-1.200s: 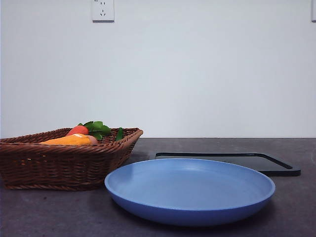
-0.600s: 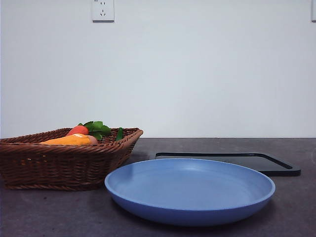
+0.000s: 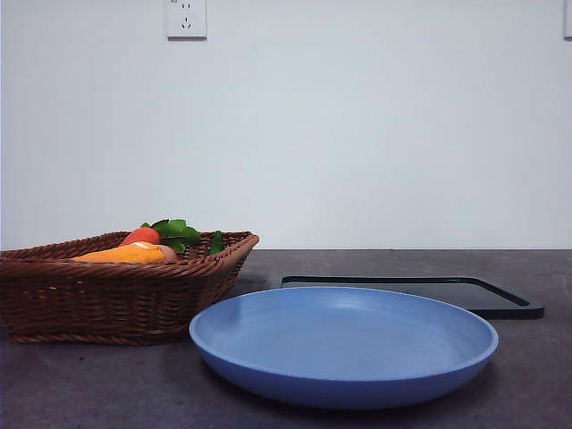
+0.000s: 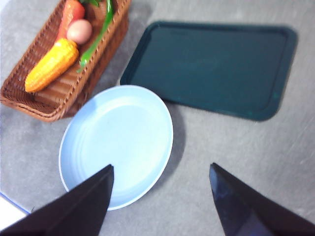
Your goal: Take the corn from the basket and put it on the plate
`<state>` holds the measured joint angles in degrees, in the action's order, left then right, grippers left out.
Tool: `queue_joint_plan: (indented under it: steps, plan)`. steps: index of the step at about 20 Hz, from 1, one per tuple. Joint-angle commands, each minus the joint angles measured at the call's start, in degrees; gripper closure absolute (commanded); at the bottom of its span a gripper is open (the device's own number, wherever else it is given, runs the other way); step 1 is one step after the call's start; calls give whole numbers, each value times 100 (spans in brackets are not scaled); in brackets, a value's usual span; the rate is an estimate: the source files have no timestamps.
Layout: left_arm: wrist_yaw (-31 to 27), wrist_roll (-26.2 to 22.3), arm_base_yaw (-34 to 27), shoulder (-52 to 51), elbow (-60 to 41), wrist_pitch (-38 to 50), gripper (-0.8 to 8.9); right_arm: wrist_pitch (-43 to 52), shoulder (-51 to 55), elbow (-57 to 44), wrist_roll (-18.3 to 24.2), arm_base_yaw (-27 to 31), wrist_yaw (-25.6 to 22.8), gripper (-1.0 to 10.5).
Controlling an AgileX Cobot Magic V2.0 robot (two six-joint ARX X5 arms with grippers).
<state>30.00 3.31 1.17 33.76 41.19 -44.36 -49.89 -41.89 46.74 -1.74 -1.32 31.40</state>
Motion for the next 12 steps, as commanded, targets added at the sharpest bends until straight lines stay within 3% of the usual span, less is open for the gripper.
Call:
queue_joint_plan:
  steps: [1, 12]
  plan:
    - [24, -72, 9, 31, 87, 68, 403, 63, -334, 94, -101, -162, 26, 627]
    - [24, -70, 9, 28, 87, 66, 406, 1005, -2889, 94, -133, -1095, 7, 635]
